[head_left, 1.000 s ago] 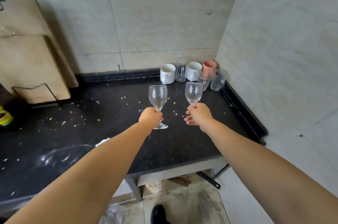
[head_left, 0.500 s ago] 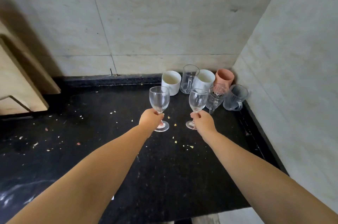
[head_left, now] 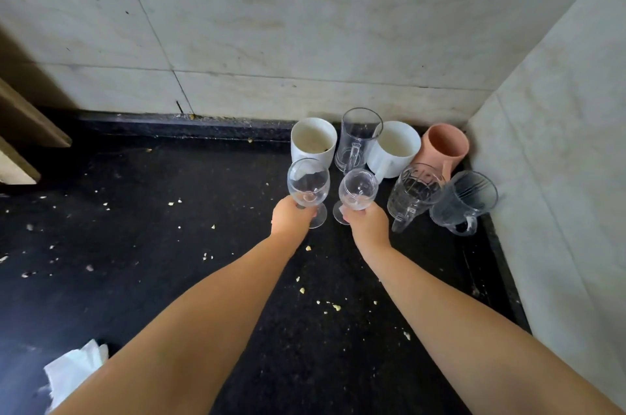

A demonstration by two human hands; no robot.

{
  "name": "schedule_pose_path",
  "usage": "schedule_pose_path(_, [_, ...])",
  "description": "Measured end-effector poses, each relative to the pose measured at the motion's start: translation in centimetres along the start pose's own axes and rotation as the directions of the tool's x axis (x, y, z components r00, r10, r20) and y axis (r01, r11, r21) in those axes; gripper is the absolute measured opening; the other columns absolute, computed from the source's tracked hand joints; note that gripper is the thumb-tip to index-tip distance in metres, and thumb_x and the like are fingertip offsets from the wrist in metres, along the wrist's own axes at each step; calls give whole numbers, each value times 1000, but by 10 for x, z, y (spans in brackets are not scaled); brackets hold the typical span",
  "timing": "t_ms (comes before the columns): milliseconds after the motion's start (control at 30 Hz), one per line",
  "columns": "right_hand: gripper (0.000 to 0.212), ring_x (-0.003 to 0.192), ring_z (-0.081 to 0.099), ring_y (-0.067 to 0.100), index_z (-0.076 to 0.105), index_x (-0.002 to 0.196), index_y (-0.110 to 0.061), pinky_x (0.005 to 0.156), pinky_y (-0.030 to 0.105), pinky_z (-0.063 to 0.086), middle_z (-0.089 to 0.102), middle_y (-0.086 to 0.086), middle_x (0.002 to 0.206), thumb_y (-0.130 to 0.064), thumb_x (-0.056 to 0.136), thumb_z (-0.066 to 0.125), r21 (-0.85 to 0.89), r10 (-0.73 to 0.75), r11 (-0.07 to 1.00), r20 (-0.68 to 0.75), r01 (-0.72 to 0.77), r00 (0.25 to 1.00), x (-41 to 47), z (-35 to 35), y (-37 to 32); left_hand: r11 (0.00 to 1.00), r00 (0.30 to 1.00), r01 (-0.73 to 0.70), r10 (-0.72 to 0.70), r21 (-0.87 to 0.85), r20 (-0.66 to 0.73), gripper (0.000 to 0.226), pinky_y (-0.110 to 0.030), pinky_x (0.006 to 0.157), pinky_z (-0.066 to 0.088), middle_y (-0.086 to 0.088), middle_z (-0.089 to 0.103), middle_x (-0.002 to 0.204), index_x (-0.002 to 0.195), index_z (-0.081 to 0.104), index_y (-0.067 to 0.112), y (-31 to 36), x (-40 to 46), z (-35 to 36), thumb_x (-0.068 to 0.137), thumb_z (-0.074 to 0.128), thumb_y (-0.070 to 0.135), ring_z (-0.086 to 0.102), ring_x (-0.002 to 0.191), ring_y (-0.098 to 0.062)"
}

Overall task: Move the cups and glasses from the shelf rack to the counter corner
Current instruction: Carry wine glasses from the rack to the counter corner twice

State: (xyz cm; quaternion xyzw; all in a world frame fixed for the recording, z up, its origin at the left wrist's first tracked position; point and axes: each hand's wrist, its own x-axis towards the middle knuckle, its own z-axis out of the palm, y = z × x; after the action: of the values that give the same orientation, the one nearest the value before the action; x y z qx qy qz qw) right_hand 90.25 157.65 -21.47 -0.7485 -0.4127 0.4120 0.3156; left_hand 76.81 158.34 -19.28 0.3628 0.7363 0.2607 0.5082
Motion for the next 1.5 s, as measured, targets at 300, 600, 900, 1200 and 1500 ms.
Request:
schedule_pose_path(300, [16,98,64,21,69,102,-2,81,23,43,71,14,102,-10,91,62,-41,-87,995,-5,87,996,15,10,10,1000,1000,-29,29,-11,0,13,-27,66,45,-10,69,90,85,67,11,3,14,11,88,56,16,61,83,-24])
schedule_pose_path(600, [13,94,68,23,67,97,-2,78,25,48,70,15,96,-12,90,62,17,-36,999,-6,36,999,25,15,16,999,998,-52,51,-9,-33,19,-23,56,38,0,59,70,73,59,11,2,13,20,89,50,14,52,72,-19])
schedule_pose_path(900, [22,104,66,24,64,110,-6,93,42,55,67,12,109,-12,89,63,84,17,996,40,-21,999,24,10,14,998,997,-68,69,11,-24,19,-26,59,41,-5,64,83,93,65,5,2,7,15,90,54,20,55,75,-18])
schedule_pose_path(1200, [36,104,62,24,57,124,-4,94,45,54,58,9,123,-11,89,62,88,-12,996,18,11,1000,-8,-17,-6,974,990,-126,136,186,-38,40,-36,81,49,-13,57,125,129,54,7,17,-20,-19,89,50,3,58,105,-29])
schedule_pose_path(1500, [50,117,58,29,41,140,-9,94,44,55,50,9,135,-15,94,57,55,24,998,-155,-16,988,-54,-53,-40,900,954,-286,300,327,10,48,-34,68,45,-16,55,129,134,49,9,47,-62,-54,87,45,2,60,104,-33])
